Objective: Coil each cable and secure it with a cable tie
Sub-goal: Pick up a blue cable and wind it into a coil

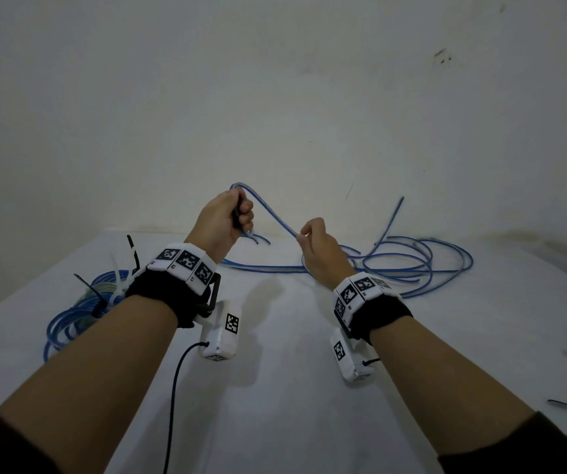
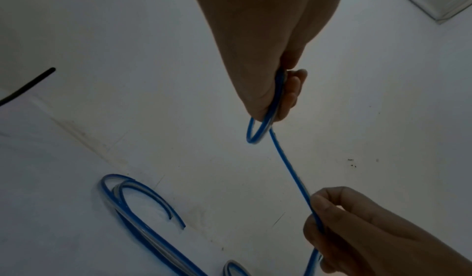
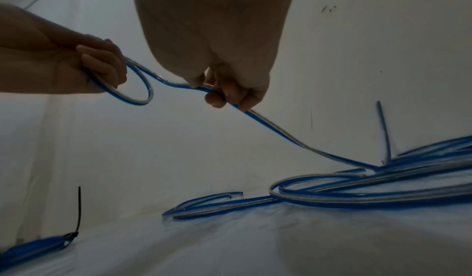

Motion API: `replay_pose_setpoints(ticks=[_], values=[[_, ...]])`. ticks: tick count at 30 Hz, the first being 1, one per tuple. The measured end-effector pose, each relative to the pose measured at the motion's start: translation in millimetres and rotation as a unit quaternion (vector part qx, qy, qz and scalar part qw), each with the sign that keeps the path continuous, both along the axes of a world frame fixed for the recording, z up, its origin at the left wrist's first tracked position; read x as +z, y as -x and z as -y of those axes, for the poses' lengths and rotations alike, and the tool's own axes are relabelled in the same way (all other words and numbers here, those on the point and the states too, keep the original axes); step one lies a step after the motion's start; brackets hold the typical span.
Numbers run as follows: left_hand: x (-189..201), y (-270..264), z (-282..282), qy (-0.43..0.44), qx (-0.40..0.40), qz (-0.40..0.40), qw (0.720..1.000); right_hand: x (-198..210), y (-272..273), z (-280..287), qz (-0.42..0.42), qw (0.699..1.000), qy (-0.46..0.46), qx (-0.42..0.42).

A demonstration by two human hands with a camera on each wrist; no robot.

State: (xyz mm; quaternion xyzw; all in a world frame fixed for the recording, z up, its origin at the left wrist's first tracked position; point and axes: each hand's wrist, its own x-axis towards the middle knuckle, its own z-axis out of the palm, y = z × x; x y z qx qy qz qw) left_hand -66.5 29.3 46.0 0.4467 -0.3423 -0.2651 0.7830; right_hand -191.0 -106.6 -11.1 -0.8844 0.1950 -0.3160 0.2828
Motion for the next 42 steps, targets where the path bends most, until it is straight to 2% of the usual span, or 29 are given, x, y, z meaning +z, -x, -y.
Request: replay_pose_setpoints(ticks=[3, 9, 17, 20, 26, 31, 35, 38, 42], values=[[-1.5, -4.5, 3.2, -0.001, 0.041, -0.006, 0.999, 2.2, 6.0, -0.9, -0.007, 0.999, 0.038, 0.017], [-6.1, -11.1, 7.1, -0.015, 0.087, -0.019, 0.996, -0.1, 4.6, 6.4, 0.062, 0.992, 0.095, -0.063], [-3.7, -1.1, 2.8, 0.001, 0.023, -0.037, 0.999, -9.7, -6.1, 11.6, 0.023, 0.984, 0.163, -0.065], [-0.9, 3.8, 4.8, -0.014, 0.028, 0.006, 0.999, -14.0, -8.4, 13.2, 0.029, 0.978, 0.197, -0.055], [-6.7, 15.6, 15.2, -0.063, 0.106, 0.14, 0.982, -12.0, -8.9, 7.3, 0.049, 0.964, 0.261, -0.015], [-14.0, 14.2, 18.3, -0.07, 0.124, 0.178, 0.974, 3.5, -3.8, -3.1, -0.029, 0.978, 0.199, 0.046], [-18.0, 11.5, 18.3, -0.139, 0.138, 0.245, 0.949, 8.3, 0.4, -8.3, -0.03, 0.983, 0.157, 0.093], [-19.6, 10.5, 11.7, -0.193, 0.123, 0.286, 0.93, 5.8, 1.5, -5.5, 0.002, 0.986, 0.117, 0.118], [-20.1, 12.2, 4.7, -0.251, 0.112, 0.298, 0.914, 6.0, 1.8, 1.8, 0.008, 0.975, 0.16, 0.15]])
